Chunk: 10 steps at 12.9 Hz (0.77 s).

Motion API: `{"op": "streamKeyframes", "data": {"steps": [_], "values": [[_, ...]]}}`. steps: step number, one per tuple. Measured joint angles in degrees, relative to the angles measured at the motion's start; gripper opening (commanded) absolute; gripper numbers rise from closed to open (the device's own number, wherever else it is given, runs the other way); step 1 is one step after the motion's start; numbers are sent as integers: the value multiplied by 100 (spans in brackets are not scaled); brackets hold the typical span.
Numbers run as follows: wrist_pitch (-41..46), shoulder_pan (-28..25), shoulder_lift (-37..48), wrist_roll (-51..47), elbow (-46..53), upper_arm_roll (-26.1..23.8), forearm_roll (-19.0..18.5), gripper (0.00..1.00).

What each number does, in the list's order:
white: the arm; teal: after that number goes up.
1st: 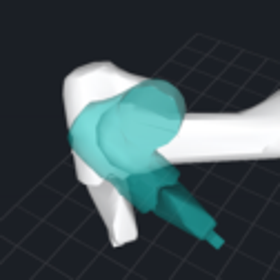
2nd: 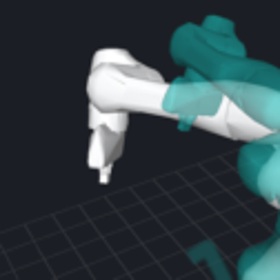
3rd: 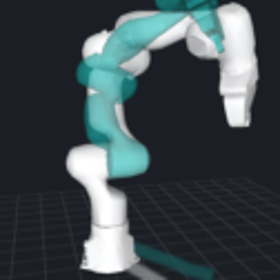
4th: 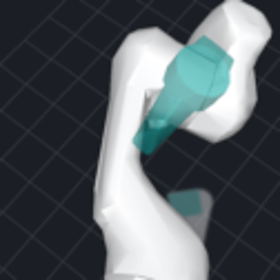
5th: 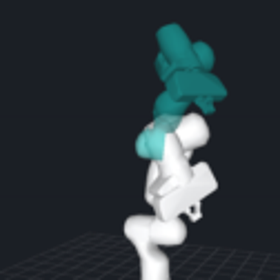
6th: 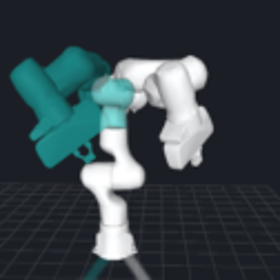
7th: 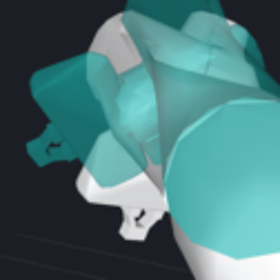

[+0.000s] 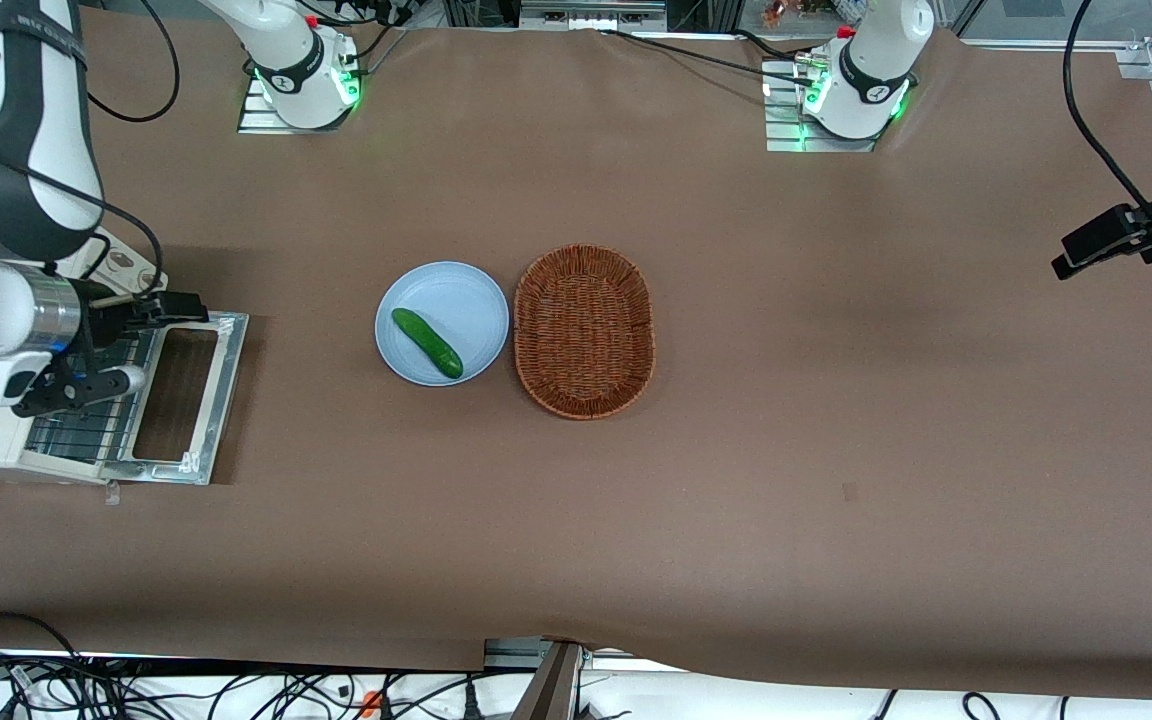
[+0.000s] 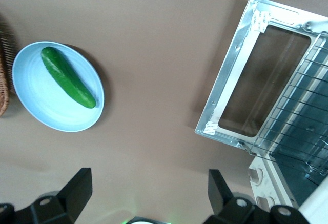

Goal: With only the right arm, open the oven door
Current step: 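Release the door and lift the right gripper away from the oven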

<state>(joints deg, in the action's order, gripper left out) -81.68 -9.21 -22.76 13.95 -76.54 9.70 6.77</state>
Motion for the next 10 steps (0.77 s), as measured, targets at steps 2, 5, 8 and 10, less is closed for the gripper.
{"op": "streamKeyframes", "data": {"steps": [2, 5, 8, 10], "values": [[164, -3, 101, -174, 188, 3, -1, 100], [320, 2, 513, -906, 195, 19, -60, 100], [329, 21, 869, -1426, 167, 38, -298, 100], [319, 127, 1042, -1579, 109, 45, -409, 100]]}}
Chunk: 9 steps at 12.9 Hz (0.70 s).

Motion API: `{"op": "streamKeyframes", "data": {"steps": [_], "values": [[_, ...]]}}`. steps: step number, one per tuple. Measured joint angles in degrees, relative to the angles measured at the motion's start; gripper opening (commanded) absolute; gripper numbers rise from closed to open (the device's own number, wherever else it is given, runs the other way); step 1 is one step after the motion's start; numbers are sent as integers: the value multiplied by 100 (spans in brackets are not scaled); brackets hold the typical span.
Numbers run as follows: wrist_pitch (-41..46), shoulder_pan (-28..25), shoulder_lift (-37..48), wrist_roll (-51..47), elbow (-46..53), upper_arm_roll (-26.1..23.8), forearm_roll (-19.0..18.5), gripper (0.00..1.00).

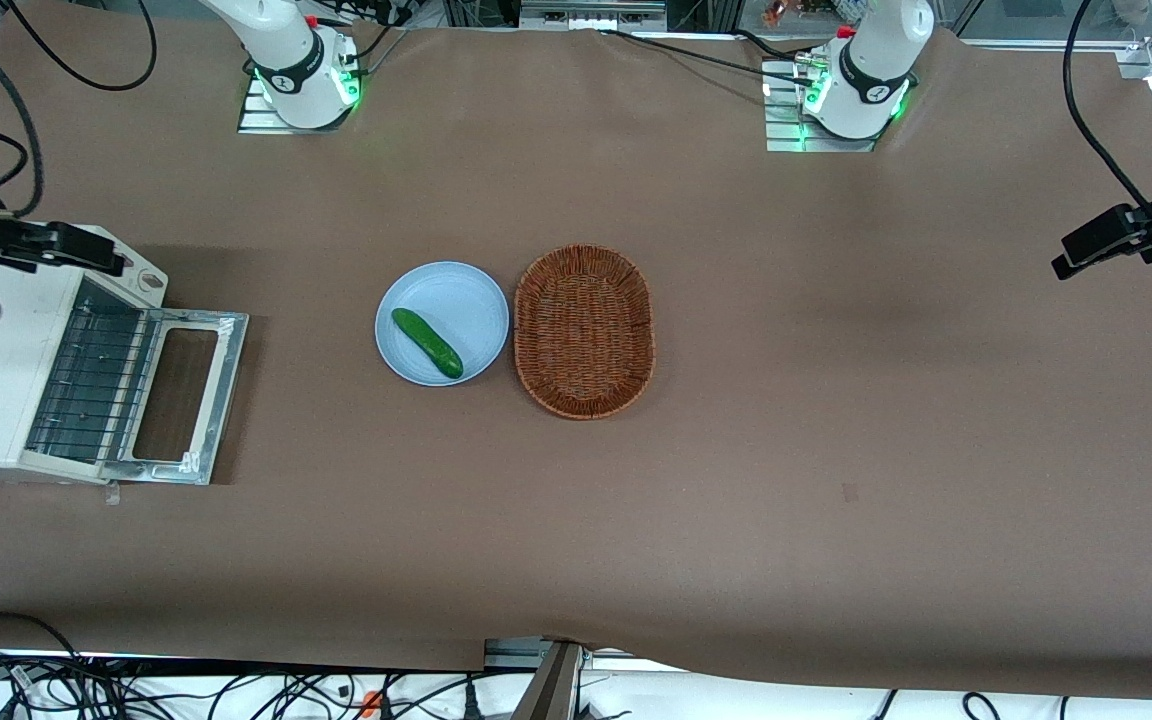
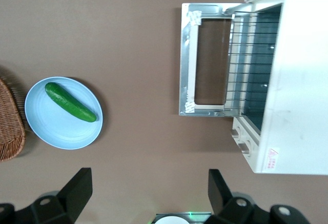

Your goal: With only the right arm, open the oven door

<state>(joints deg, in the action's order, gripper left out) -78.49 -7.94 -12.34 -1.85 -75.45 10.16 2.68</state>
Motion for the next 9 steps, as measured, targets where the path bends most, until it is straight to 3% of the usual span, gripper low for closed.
{"op": "streamKeyframes", "data": {"steps": [9], "values": [[-420, 46, 487, -22, -376, -45, -250, 100]]}}
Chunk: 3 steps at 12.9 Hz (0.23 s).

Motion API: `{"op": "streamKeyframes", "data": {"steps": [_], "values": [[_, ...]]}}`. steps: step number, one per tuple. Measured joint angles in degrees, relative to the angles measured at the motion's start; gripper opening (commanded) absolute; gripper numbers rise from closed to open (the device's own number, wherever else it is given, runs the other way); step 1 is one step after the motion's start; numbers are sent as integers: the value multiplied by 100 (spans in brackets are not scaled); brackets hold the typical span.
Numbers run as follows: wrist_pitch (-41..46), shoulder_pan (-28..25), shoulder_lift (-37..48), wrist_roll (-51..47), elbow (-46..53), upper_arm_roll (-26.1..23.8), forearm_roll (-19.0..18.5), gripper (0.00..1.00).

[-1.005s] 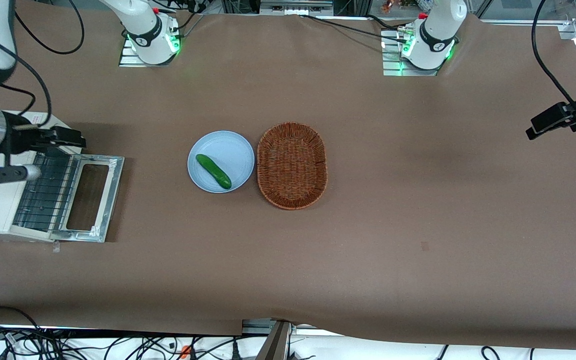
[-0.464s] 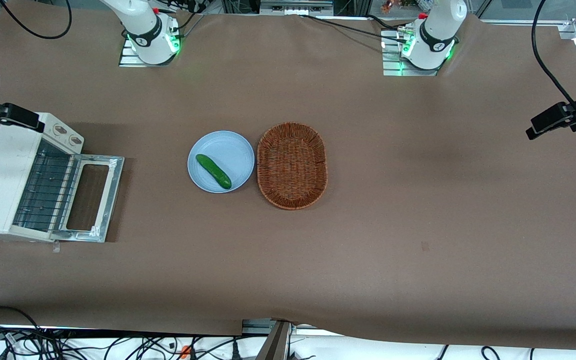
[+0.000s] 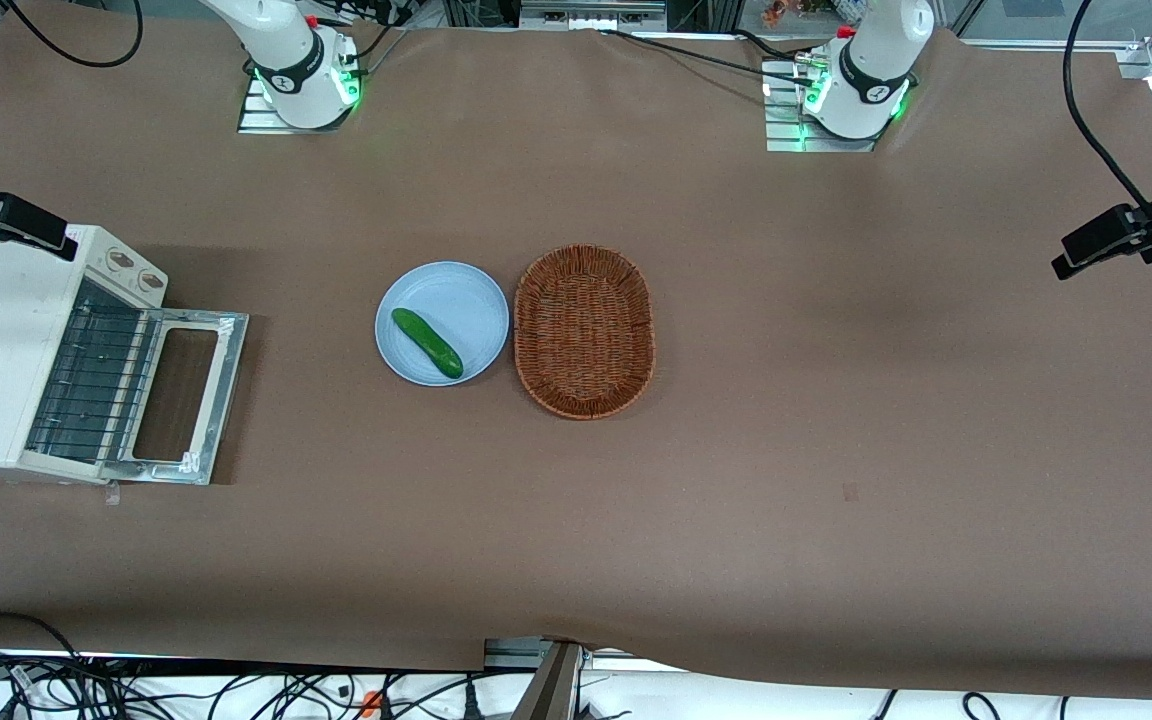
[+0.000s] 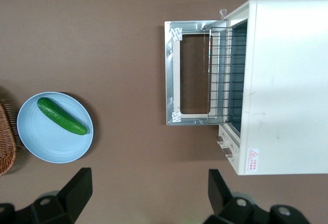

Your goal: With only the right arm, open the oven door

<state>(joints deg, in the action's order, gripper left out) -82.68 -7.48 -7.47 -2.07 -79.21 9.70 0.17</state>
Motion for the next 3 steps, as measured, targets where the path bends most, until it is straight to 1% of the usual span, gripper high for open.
{"op": "streamKeyframes", "data": {"steps": [3], "values": [[0, -60, 2, 0, 53, -19, 0, 100]]}}
